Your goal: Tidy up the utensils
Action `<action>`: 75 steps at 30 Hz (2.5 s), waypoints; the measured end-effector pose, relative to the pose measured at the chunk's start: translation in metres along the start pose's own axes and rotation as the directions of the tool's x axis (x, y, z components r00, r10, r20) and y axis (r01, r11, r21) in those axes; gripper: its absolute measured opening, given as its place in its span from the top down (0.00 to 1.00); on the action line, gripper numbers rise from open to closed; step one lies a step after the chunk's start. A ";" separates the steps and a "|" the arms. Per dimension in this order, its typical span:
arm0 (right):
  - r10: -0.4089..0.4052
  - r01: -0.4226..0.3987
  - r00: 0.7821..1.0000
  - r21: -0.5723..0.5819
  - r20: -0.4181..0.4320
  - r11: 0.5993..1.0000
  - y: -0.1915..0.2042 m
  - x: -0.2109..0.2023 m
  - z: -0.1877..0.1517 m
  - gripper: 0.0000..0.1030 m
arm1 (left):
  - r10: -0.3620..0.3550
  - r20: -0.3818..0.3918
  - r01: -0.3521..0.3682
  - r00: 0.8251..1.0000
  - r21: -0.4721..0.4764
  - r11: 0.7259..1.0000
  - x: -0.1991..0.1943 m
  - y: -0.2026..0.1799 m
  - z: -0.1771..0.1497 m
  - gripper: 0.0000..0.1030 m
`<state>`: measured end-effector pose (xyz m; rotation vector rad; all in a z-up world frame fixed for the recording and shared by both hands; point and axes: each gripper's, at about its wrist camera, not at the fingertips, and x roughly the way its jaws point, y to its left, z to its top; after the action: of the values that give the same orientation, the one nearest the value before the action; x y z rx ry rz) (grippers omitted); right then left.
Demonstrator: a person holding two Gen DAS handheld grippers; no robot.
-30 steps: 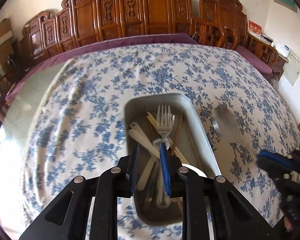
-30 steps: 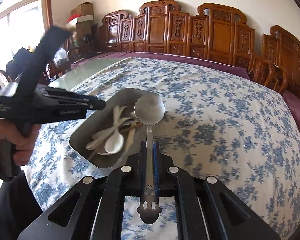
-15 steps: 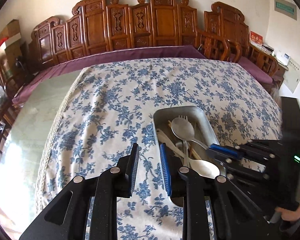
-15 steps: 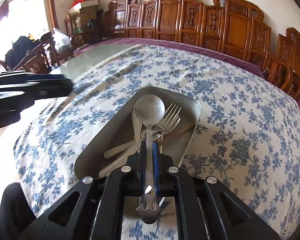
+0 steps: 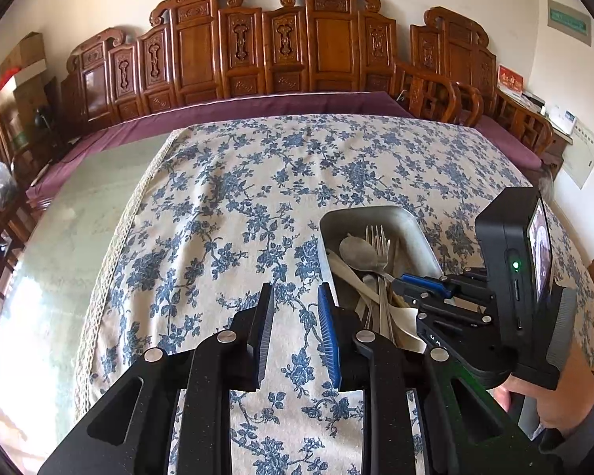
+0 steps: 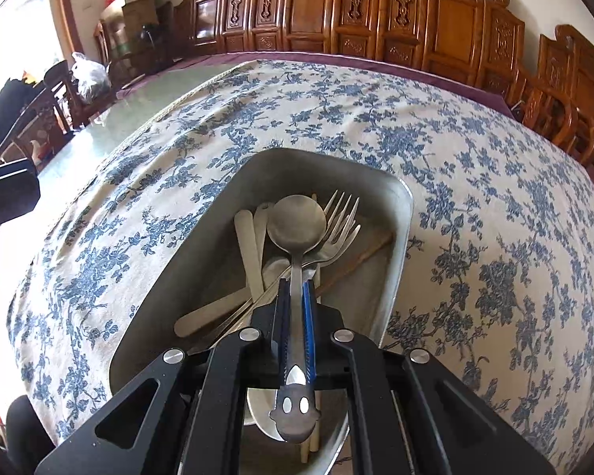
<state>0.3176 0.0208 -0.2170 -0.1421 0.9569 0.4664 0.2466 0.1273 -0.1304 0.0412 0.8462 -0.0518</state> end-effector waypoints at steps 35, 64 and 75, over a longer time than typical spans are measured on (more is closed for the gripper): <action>0.018 -0.039 0.964 0.072 0.265 0.997 -0.044 -0.191 -0.068 0.52 | -0.044 0.108 0.043 0.993 0.020 0.999 -0.090 -0.065 -0.021 0.36; -0.271 0.185 0.805 0.211 0.527 0.960 -0.069 -0.379 -0.133 0.02 | -0.044 0.337 0.044 0.941 0.009 0.999 -0.221 -0.137 -0.038 0.08; -0.289 0.198 0.802 0.223 0.524 0.954 -0.075 -0.377 -0.135 0.02 | -0.022 0.356 0.028 0.934 -0.014 0.999 -0.224 -0.133 -0.042 0.08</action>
<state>0.0654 -0.2099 0.0056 0.0179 0.3886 0.1675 0.0583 0.0036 0.0074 0.0025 0.4831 -0.0728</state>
